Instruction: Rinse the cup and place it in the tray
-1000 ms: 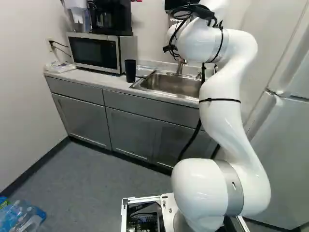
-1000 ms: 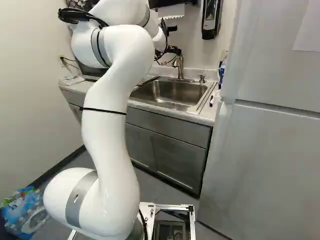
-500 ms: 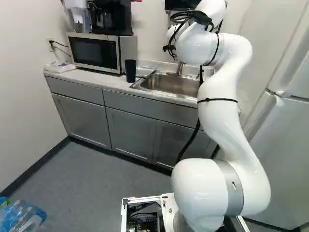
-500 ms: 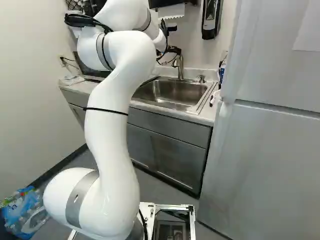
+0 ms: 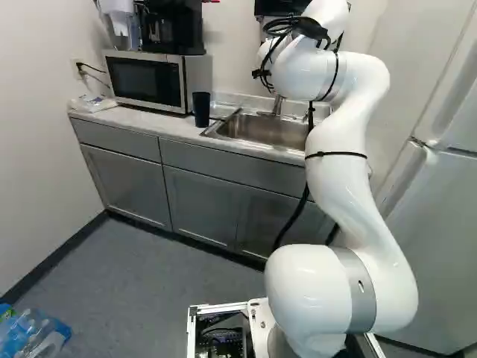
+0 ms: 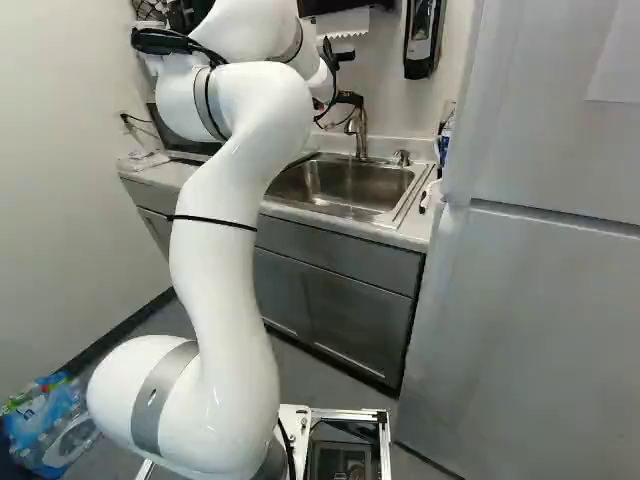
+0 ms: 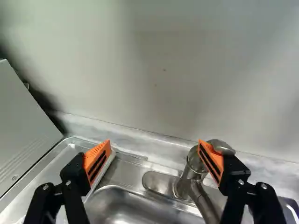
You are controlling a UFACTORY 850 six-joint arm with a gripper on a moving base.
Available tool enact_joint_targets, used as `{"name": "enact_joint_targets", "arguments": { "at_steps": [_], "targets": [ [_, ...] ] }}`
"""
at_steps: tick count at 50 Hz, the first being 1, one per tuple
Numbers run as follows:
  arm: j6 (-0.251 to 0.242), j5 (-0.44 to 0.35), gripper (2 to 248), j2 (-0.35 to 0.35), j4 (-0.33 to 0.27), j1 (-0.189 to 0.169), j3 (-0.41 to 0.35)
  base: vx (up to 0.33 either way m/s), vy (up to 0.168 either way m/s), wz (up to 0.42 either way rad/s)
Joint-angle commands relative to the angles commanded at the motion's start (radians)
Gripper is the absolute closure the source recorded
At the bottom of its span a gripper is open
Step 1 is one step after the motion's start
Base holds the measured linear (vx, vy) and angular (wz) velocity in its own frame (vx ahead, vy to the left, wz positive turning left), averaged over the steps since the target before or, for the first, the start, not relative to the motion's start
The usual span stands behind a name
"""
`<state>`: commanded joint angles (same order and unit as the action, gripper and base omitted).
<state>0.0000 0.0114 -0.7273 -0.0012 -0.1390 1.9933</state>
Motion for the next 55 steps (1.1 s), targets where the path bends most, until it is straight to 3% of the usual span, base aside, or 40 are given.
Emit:
{"name": "enact_joint_targets", "arguments": {
  "at_steps": [31, 55],
  "targets": [
    [0.0, 0.0, 3, 0.005, 0.0, 0.0, -0.007, 0.0, 0.0, 0.0],
    [0.0, 0.026, 3, 0.106, 0.0, -0.006, -0.14, 0.0, 0.0, 0.0]
  ]
}}
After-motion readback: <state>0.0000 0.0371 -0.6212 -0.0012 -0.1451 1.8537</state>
